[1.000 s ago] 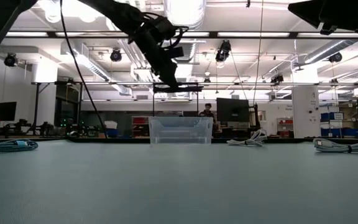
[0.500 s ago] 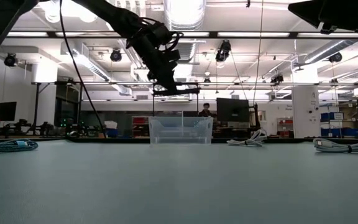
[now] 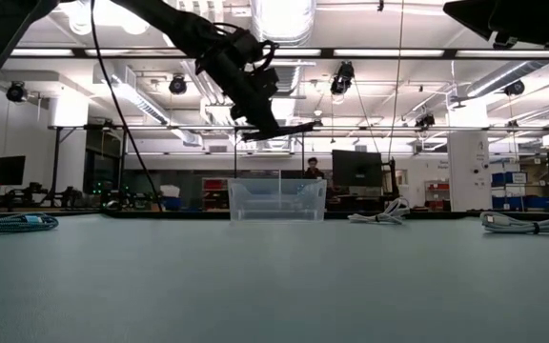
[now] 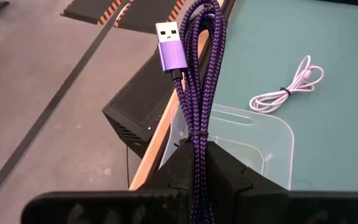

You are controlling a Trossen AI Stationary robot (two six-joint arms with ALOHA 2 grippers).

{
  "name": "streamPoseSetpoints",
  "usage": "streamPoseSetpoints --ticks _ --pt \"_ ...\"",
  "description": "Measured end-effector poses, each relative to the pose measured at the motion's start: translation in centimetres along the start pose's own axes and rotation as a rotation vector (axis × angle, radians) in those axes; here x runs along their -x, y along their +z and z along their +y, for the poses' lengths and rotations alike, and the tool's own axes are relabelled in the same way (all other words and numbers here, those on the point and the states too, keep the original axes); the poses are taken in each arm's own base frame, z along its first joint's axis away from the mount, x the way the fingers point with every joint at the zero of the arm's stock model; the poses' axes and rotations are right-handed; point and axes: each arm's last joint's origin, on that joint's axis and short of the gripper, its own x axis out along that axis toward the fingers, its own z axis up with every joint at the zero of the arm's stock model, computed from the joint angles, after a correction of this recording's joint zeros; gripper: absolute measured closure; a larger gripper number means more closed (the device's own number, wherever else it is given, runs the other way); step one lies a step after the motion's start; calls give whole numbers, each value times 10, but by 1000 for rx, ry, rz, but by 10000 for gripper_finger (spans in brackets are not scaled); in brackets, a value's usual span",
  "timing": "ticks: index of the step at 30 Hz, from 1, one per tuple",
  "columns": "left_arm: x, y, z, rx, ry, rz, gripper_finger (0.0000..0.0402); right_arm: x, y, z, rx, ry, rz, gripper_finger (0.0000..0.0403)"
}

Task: Pick and place USB-C Cables
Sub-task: Put the purple charger cable into the transparent bin

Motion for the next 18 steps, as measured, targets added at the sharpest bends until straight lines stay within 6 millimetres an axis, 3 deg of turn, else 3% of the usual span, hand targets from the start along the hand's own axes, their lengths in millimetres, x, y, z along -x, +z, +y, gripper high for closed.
streamPoseSetpoints --ticks 18 --pt "-42 -26 -6 -18 -54 139 391 0 0 0 28 -4 8 371"
